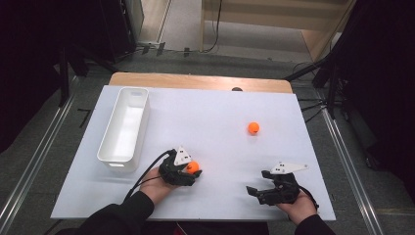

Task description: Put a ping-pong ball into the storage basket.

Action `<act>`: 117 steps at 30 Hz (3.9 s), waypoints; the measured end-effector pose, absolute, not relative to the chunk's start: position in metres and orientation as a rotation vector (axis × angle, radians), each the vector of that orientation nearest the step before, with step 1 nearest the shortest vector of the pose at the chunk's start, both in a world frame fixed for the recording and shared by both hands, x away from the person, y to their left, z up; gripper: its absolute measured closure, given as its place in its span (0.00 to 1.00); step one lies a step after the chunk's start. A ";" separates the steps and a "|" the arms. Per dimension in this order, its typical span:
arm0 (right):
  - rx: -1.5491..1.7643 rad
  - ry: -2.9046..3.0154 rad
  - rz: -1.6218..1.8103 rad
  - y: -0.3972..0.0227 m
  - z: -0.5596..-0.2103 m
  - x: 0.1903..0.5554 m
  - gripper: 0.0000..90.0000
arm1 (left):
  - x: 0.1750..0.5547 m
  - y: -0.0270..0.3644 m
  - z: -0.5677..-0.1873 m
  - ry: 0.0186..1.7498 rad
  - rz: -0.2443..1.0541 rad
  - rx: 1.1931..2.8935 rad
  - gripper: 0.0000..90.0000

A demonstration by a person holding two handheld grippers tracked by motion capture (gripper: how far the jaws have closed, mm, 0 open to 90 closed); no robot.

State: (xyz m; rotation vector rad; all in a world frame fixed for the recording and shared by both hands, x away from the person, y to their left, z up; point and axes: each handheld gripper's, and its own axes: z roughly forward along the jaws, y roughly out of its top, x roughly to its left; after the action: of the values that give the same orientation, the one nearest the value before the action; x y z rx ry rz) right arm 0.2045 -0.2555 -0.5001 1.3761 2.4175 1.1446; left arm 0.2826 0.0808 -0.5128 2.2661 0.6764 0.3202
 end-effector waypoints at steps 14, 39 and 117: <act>1.365 2.413 1.153 -0.255 -0.500 0.206 0.13 | 0.283 0.081 -0.510 0.698 0.285 2.262 0.57; 1.352 2.376 1.231 -0.254 -0.497 0.212 0.12 | 0.285 0.092 -0.473 0.736 0.102 2.209 0.57; 1.312 2.375 1.295 -0.253 -0.494 0.207 0.12 | 0.310 0.156 -0.379 0.850 0.104 2.272 0.56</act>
State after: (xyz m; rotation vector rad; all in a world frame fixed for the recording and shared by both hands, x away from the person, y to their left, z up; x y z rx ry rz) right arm 0.2072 -0.2532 -0.4936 1.3124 2.3747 1.2952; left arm 0.3102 0.1556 -0.3792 2.2720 0.8495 0.1038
